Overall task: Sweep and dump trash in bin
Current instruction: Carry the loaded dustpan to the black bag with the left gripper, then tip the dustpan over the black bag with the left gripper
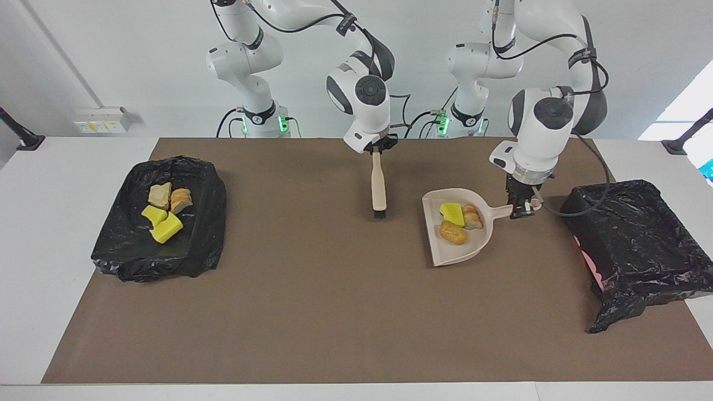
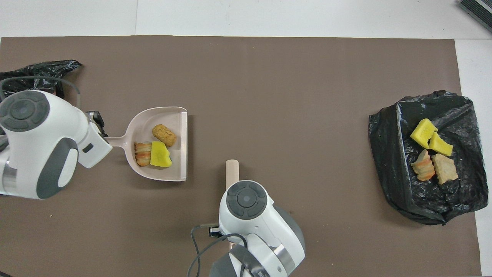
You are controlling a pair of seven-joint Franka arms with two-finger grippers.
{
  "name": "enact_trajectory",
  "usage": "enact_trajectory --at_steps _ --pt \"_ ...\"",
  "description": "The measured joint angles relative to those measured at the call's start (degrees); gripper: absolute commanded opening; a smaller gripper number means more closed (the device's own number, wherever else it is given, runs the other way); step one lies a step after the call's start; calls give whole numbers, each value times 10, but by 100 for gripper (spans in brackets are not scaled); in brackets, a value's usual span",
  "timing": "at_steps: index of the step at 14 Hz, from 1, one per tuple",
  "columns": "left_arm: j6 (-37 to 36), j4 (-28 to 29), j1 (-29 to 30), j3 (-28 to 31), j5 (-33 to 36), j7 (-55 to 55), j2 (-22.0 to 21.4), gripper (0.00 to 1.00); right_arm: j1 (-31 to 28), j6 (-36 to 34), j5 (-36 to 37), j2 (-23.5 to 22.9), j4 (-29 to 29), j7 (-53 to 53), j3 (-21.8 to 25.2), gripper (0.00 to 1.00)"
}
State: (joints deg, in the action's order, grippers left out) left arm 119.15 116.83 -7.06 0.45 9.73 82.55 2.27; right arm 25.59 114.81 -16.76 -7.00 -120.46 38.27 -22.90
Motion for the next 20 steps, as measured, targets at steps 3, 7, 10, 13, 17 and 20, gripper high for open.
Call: enact_trajectory --at_steps 3,7,10,13,17,20 --pt "-1 -6 70 1 -48 102 -1 0 38 0 0 50 -66 31 0 0" --pt "-1 -38 163 3 -112 245 -1 0 46 16 2 87 -105 71 1 0" --pt "-1 -62 225 5 -128 273 -1 0 46 51 3 87 -125 71 2 0" --pt "-21 -97 278 5 -161 274 7 0 46 54 4 87 -137 66 2 6" --pt "-108 -240 367 3 -177 281 73 0 45 56 5 87 -140 63 2 100" --pt "-112 -316 390 5 -160 281 120 0 42 69 33 86 -133 61 5 100"
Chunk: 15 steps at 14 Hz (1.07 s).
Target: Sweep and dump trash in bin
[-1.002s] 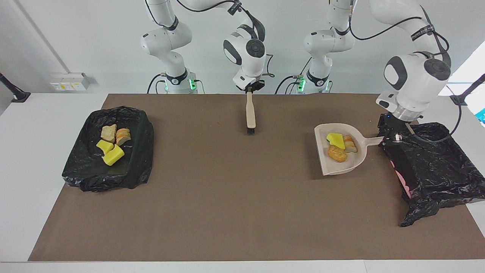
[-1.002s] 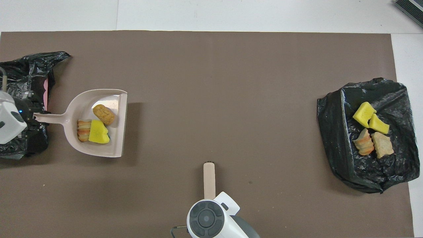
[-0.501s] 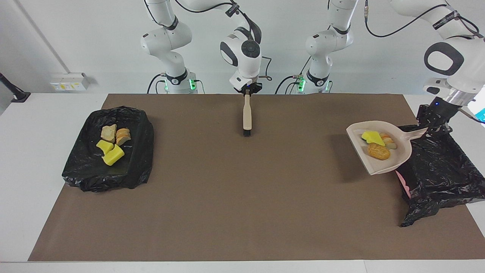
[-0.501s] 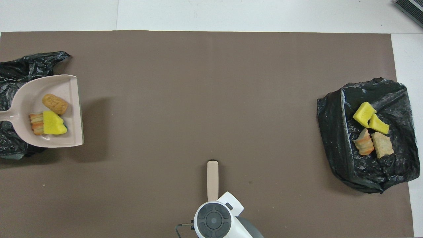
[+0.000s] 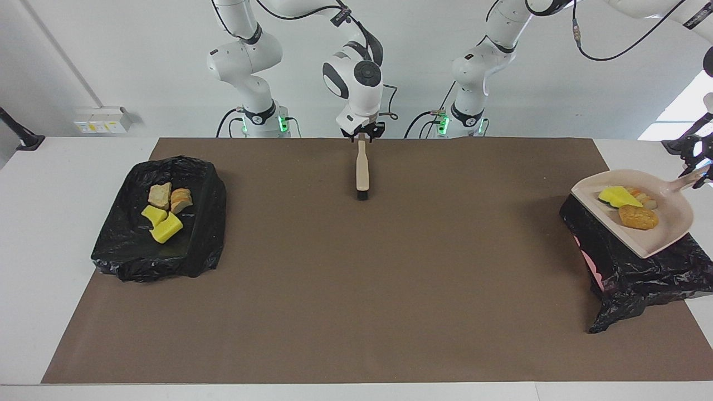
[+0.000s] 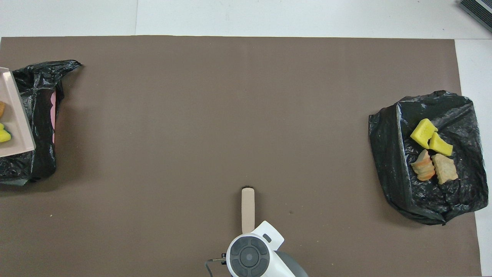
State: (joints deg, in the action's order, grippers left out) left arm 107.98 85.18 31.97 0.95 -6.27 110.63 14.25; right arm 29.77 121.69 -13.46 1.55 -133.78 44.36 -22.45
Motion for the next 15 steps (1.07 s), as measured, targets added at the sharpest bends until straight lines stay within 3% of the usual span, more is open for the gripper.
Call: enact_trajectory --at_steps 4,9,15 --pt "10 -69 3 -2 103 0 43 0 -61 7 75 -2 49 -2 4 100" --pt "23 -78 -2 -12 247 -1 50 0 -176 0 168 -4 142 -21 9 100" --pt "48 -78 -37 -16 391 -54 57 0 -241 -131 181 -4 278 -74 11 100"
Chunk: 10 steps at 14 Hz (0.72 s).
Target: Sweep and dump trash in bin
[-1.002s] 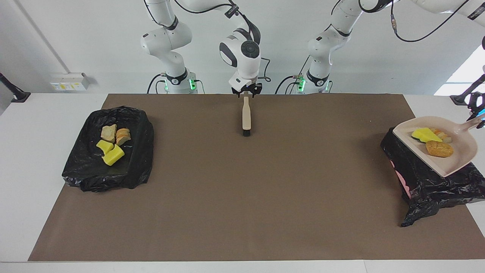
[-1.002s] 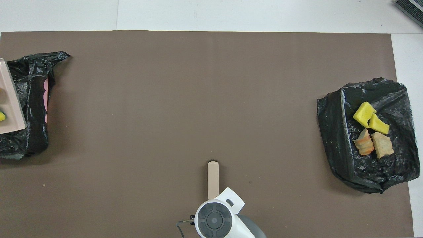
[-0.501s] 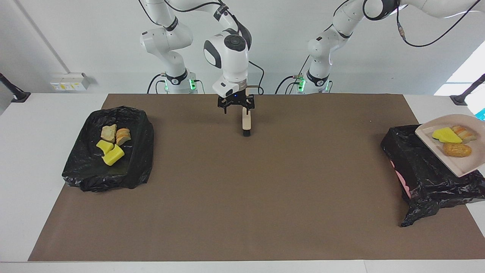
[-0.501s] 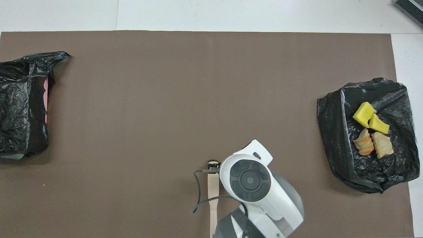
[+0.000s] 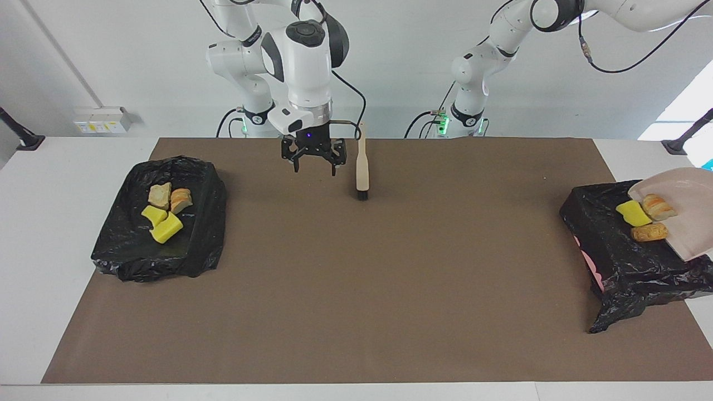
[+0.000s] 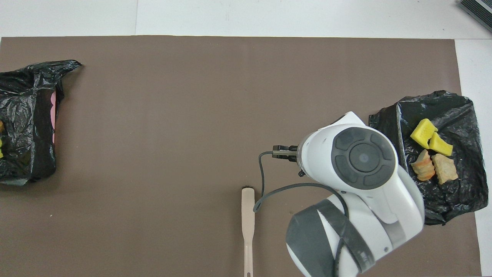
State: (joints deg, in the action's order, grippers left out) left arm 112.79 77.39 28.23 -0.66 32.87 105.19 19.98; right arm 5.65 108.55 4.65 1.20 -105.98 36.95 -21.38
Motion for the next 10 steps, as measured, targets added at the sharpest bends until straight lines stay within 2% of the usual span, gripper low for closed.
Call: enact_trajectory --at_steps 5,7,10 --pt "-15 1 -47 0 114 -21 0 0 -73 -142 0 13 99 -75 3 100" --pt "-36 -1 -63 1 147 -30 -2 0 -87 -169 0 13 114 -81 3 100" --pt "-52 -9 -72 -1 155 -33 -23 0 -117 -182 -11 19 131 -81 14 100"
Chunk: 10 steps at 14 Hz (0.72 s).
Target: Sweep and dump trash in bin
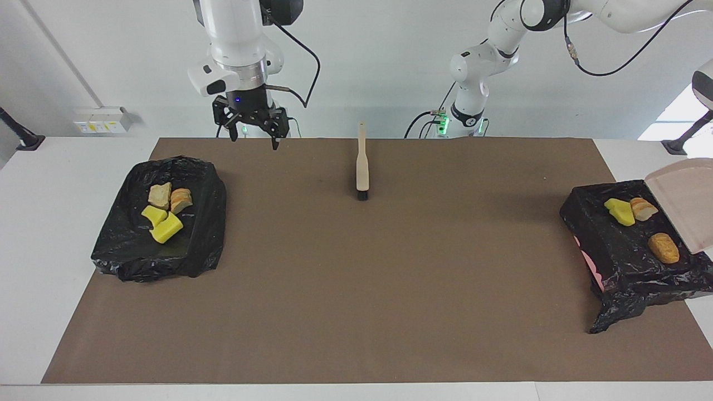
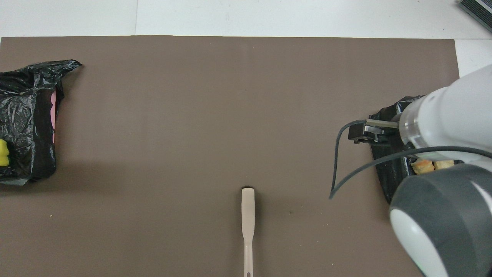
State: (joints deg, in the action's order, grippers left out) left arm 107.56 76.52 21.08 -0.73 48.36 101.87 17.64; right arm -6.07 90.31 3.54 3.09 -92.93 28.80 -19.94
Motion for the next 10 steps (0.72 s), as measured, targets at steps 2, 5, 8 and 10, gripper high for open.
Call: enact_trajectory --at_steps 2,5,8,10 --pt "-4 0 0 -1 -15 -5 -34 0 -16 -8 -21 14 7 -3 35 100" --pt "-6 14 0 -2 -122 -23 -62 0 -21 -36 -36 41 10 -75 103 100" --pt "-13 33 -2 -3 -230 -74 -60 0 -26 -47 -38 57 8 -178 166 100" --pt "-21 54 -23 -5 -267 -153 -58 0 -40 -47 -38 56 -8 -204 176 100"
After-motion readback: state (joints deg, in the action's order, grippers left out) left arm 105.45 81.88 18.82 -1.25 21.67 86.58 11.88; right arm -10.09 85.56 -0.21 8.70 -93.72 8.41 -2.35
